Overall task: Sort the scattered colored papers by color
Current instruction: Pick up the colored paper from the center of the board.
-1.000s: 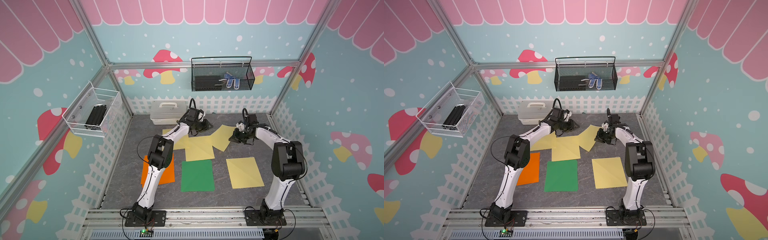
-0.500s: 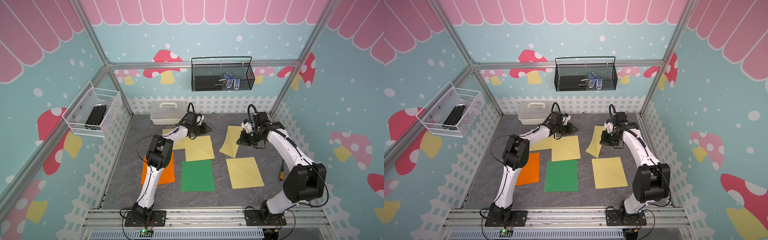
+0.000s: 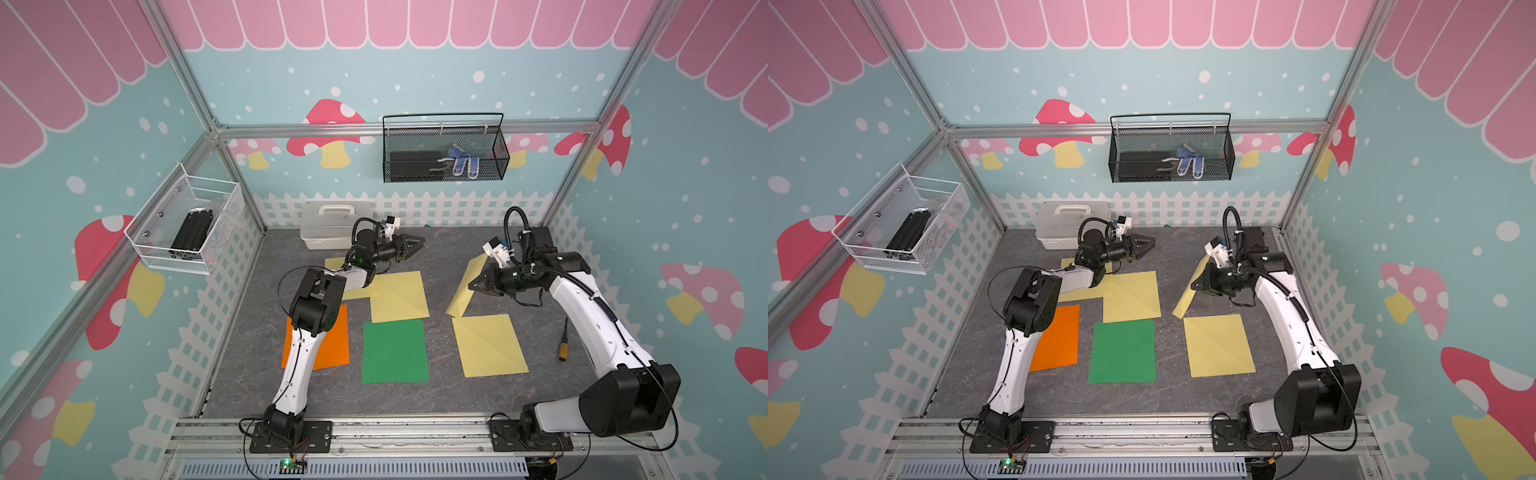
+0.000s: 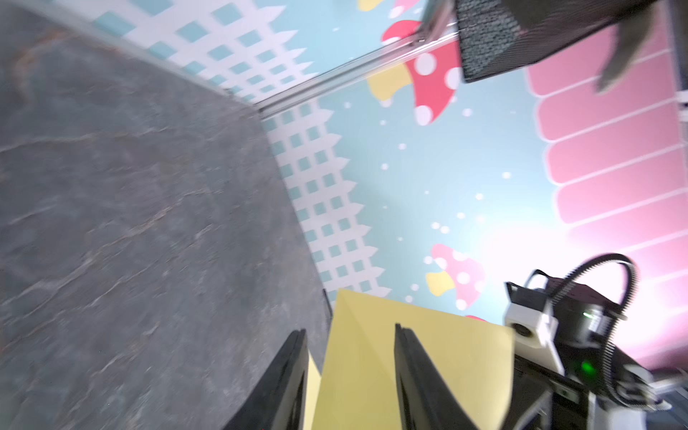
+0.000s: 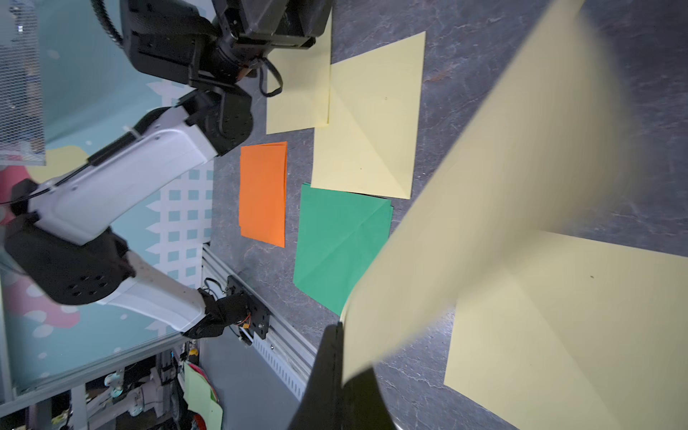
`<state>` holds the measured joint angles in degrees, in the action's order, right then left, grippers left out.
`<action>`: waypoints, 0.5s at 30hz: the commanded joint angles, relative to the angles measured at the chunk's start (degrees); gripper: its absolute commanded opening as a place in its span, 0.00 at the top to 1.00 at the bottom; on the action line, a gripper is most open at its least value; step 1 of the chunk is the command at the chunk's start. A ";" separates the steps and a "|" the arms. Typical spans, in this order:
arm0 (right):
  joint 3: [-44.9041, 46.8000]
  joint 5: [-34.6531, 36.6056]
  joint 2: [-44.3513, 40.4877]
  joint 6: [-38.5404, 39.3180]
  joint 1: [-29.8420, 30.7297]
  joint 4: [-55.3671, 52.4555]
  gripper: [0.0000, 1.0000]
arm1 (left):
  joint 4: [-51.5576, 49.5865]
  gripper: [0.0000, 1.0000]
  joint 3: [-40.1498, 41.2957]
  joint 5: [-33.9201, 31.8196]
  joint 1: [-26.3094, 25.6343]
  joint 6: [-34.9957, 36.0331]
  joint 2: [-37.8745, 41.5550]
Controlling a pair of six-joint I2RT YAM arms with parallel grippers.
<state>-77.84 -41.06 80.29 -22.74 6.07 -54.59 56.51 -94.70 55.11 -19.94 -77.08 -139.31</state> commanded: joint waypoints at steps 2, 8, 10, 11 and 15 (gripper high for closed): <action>-0.41 -9.65 -2.09 -5.43 0.30 7.08 1.00 | 24.61 0.59 -0.67 6.44 -0.81 -15.83 0.24; -3.55 -16.59 -1.66 -14.72 0.39 18.65 1.00 | 24.61 0.61 -2.49 7.43 -1.50 -18.21 0.78; -5.67 -17.38 -0.75 -16.97 0.34 21.41 1.00 | 24.61 0.62 -2.42 7.16 -1.50 -18.61 1.10; -7.10 -17.78 -0.14 -17.81 0.33 22.40 1.00 | 24.62 0.62 -2.32 6.98 -1.53 -18.67 1.36; -12.27 -19.17 2.95 -21.19 0.35 26.33 1.00 | 24.61 0.62 -2.44 6.99 -1.72 -19.38 2.24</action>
<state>-87.15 -57.17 81.49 -39.64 6.07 -34.24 76.90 -95.81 60.27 -21.78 -93.23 -139.41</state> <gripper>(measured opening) 0.047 0.377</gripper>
